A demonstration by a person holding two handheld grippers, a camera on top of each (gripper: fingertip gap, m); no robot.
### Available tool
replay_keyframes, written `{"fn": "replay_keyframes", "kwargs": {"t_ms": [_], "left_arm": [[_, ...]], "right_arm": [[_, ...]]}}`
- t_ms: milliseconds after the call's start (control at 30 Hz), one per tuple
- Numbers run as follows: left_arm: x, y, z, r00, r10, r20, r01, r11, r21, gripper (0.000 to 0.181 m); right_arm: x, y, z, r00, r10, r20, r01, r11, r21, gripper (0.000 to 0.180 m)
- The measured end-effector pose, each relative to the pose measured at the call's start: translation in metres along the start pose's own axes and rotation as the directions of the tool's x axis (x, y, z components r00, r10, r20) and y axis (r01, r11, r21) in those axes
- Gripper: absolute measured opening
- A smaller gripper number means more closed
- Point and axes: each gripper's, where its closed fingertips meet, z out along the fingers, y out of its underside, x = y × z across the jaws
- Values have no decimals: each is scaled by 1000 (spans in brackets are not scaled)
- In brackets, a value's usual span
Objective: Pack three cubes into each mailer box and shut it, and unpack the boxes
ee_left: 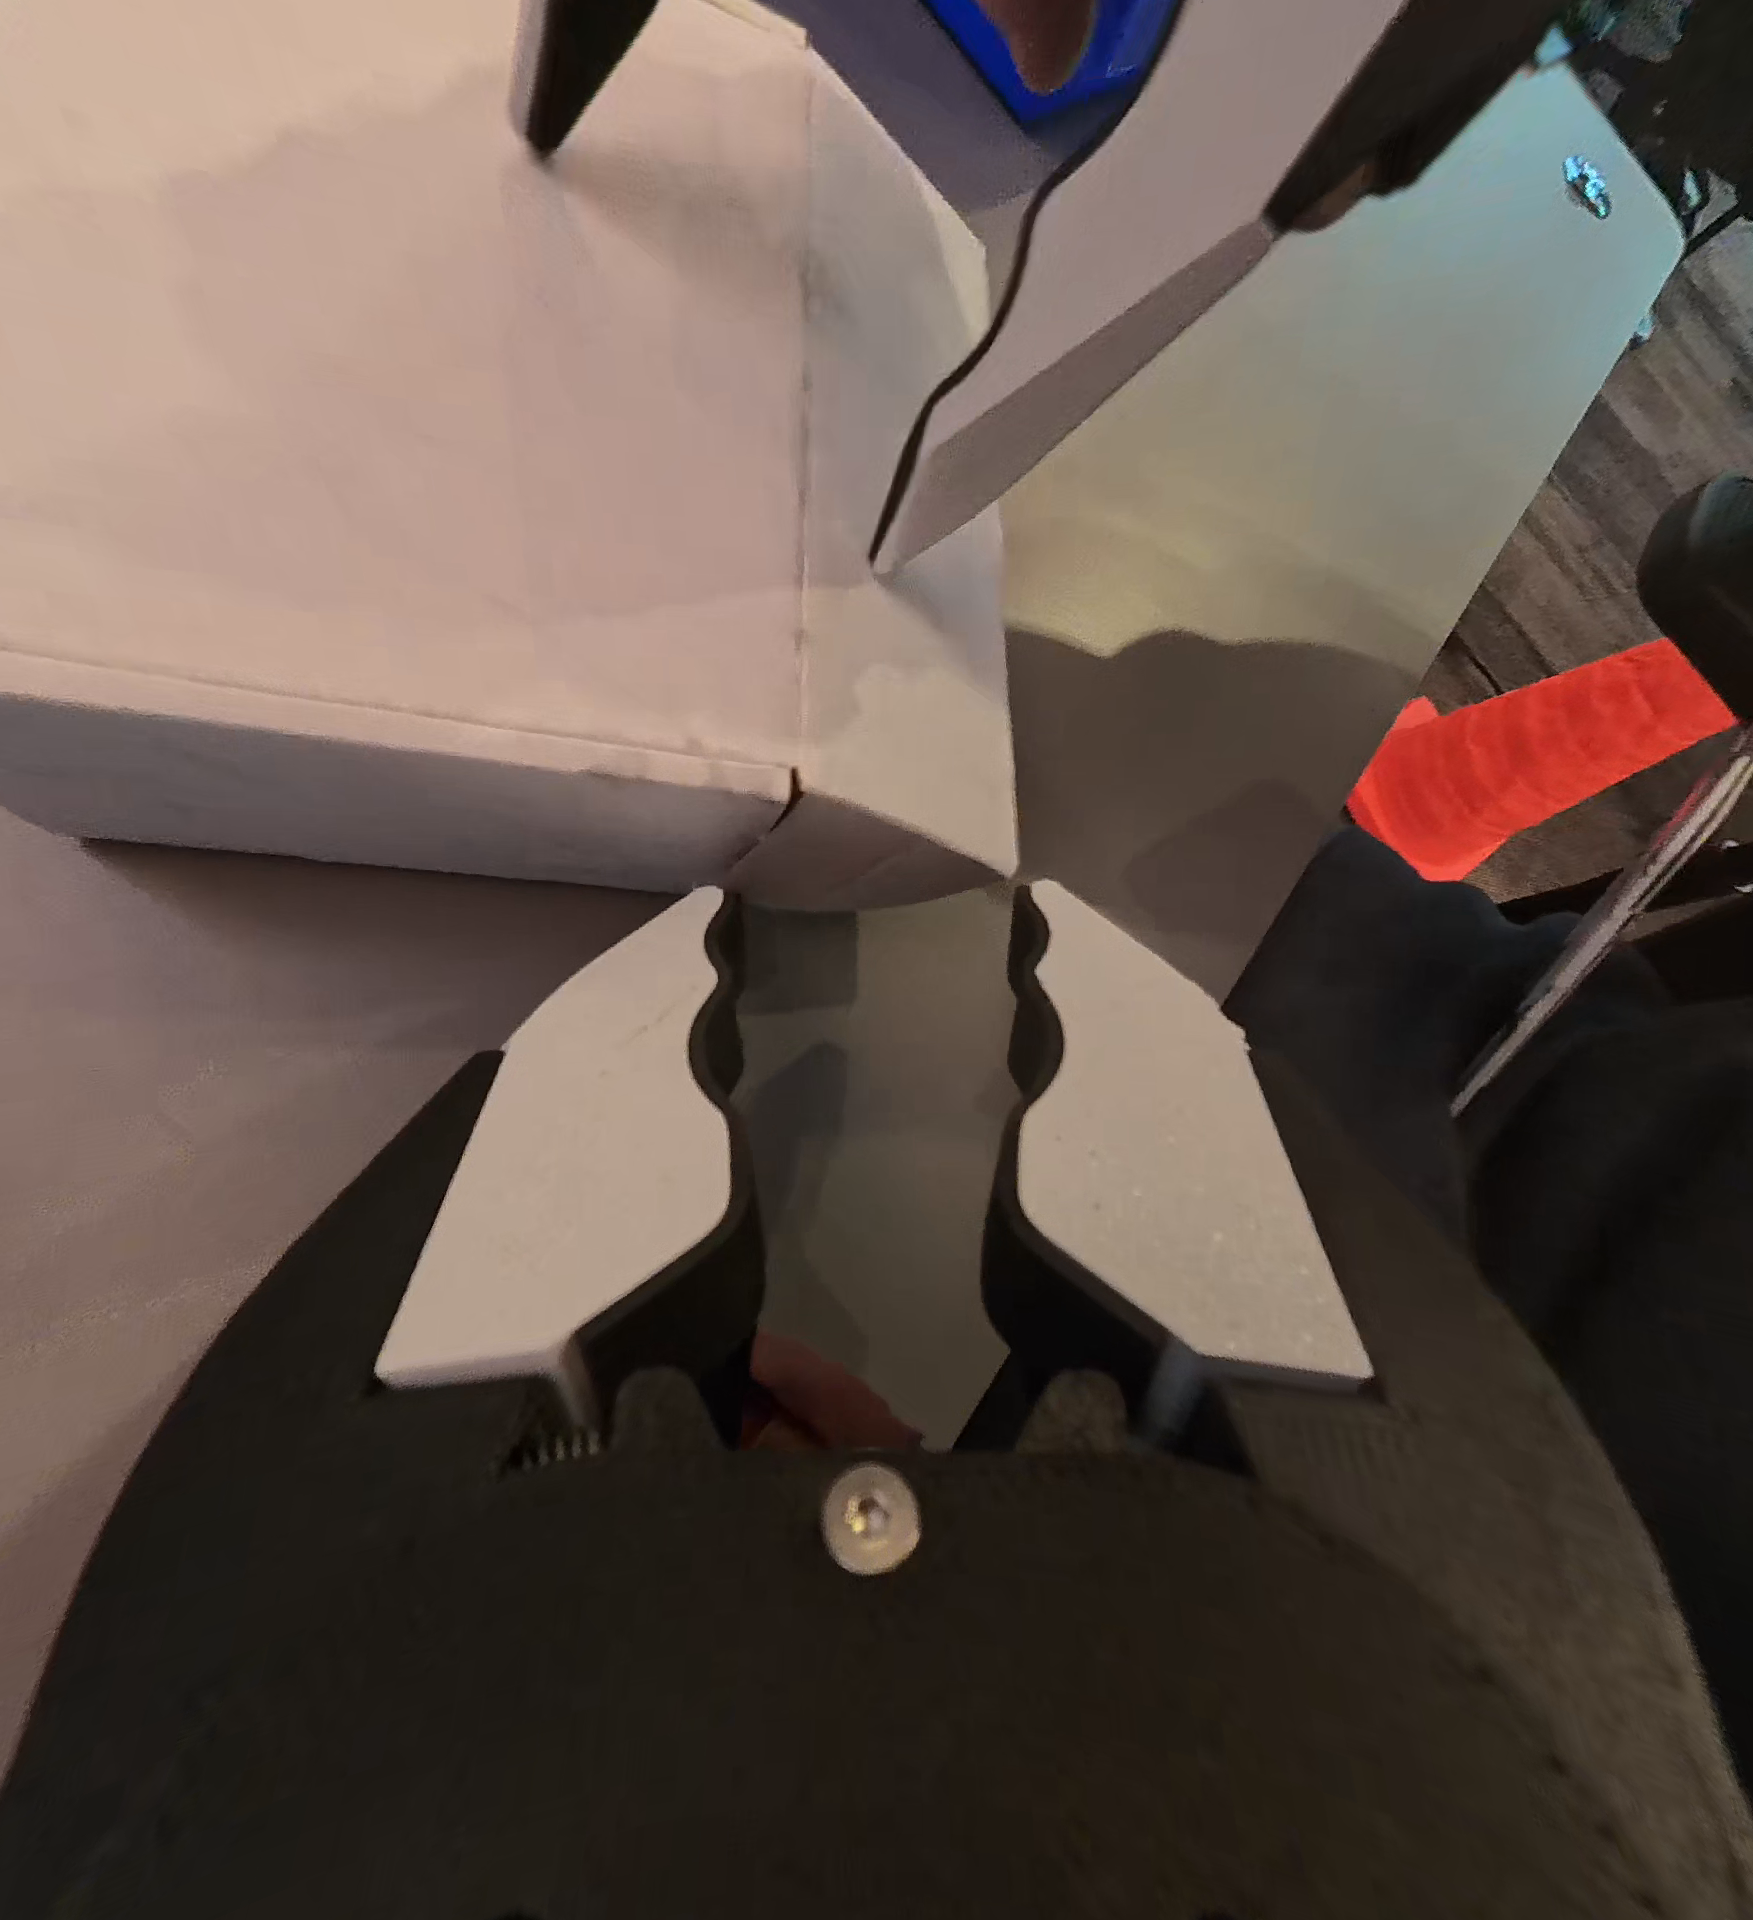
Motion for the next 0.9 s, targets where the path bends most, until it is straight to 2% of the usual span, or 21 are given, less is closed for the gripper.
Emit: {"fn": "replay_keyframes", "kwargs": {"t_ms": [200,300,500,633,900], "left_arm": [[1,1,4,999,29,17,-29,1000,-6,50],[4,1,5,1000,28,14,-28,1000,-1,51],[11,3,13,999,36,22,-36,999,3,52],[5,4,10,996,35,77,-35,999,-1,50],[4,2,11,994,-30,104,23,997,73,49]], "right_arm": [[5,-6,-2,992,121,46,-122,993,6,65],[9,-7,0,988,154,24,-154,988,6,59],[8,-7,0,985,170,10,-170,985,29,59],[8,-7,0,988,155,2,-155,987,43,59],[8,-8,0,987,160,-15,-158,982,99,58]]}}
